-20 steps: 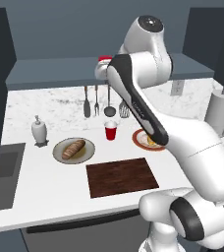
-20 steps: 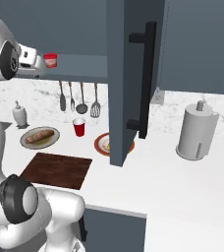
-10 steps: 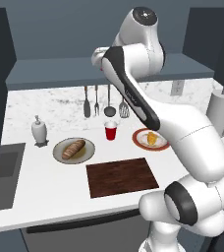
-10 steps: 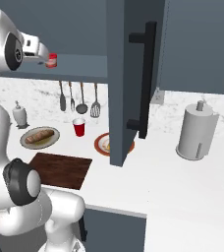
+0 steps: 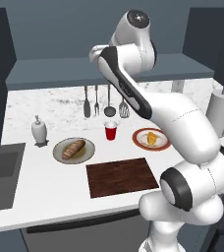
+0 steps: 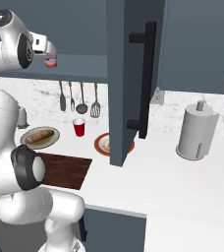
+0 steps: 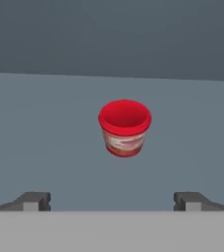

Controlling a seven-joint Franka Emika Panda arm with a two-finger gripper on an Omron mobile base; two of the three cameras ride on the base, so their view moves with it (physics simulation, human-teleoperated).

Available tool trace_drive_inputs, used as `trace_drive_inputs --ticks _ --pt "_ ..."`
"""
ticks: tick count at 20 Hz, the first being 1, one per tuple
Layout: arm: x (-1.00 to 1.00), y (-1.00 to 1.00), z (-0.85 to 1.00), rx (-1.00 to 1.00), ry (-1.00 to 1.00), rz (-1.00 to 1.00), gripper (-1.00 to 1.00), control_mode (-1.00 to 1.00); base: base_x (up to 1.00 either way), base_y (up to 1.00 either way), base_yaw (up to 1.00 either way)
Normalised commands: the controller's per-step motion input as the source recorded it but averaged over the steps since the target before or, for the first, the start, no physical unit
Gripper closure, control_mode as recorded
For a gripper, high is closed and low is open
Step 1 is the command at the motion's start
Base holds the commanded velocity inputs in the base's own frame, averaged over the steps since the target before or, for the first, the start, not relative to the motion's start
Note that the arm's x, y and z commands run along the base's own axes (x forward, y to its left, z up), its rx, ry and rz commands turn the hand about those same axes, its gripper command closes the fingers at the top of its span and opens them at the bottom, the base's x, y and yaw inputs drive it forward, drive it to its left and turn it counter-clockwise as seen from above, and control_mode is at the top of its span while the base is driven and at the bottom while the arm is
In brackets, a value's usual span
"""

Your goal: From the different types of pastries on the counter, select a croissant and place it on the cutting board. Then retrieve a jar of jam from the cabinet and place it alongside the croissant on the cutting board.

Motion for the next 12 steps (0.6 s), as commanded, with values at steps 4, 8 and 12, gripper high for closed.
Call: trace_drive_inputs --ticks 4,8,12 --pt "0.54 0.0 0.0 0.0 0.0 0.0 -1.0 -1.0 0.0 0.0 0.0" --pt "0.44 0.0 0.0 0.0 0.01 0.0 -1.0 -1.0 0.0 0.0 0.0" --pt "0.27 0.0 -0.12 0.0 0.04 0.01 -1.0 -1.0 0.0 0.0 0.0"
